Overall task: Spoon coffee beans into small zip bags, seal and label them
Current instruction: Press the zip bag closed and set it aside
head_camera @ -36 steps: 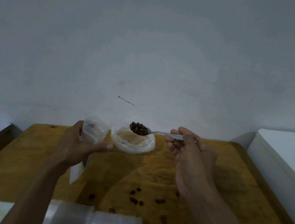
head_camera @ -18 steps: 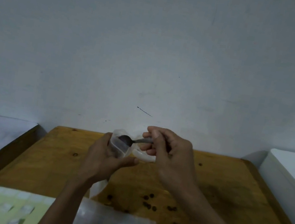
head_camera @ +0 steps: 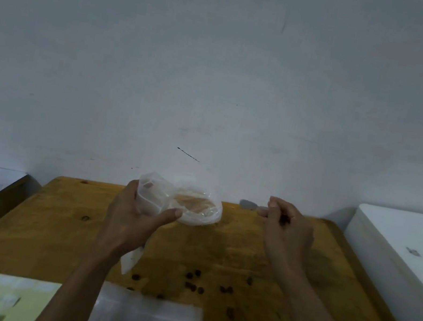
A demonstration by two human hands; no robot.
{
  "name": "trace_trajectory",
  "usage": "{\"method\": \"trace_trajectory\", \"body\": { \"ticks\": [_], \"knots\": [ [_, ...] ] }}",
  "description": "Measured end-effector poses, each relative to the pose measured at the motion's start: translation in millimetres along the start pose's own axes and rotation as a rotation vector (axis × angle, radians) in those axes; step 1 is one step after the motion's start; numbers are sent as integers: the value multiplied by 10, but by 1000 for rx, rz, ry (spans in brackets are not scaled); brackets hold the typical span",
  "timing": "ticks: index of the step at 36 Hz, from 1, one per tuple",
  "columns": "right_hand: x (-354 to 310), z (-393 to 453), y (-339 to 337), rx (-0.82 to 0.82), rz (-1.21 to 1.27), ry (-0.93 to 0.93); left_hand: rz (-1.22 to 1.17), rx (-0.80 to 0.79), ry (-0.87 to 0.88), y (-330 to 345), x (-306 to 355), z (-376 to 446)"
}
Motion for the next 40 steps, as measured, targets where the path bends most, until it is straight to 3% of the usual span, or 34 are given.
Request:
{"method": "trace_trajectory", "body": {
  "ticks": [6, 15, 30, 35, 40],
  "knots": [
    [614, 83, 95, -58, -279, -61, 3, 3, 38, -16, -49, -31],
    [693, 13, 126, -329, -468, -100, -31, -11, 59, -48, -28, -80],
    [707, 47, 144, -350, -705, -84, -63, -17, 58, -129, 64, -148],
    [647, 20, 104, -367, -731, -91, -77, -23, 67, -160, 98, -196],
    [316, -125, 169, -326, -499, -152, -104, -44, 73, -192, 171, -260]
  ]
}}
Point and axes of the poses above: each hand's wrist, its own z-axis towards the middle knuckle, its own y-axis out of the palm, x = y × z, the point moved 2 cm from there along z, towards the middle knuckle, and after that the axes turned 8 degrees about y, right-handed, at the moved point
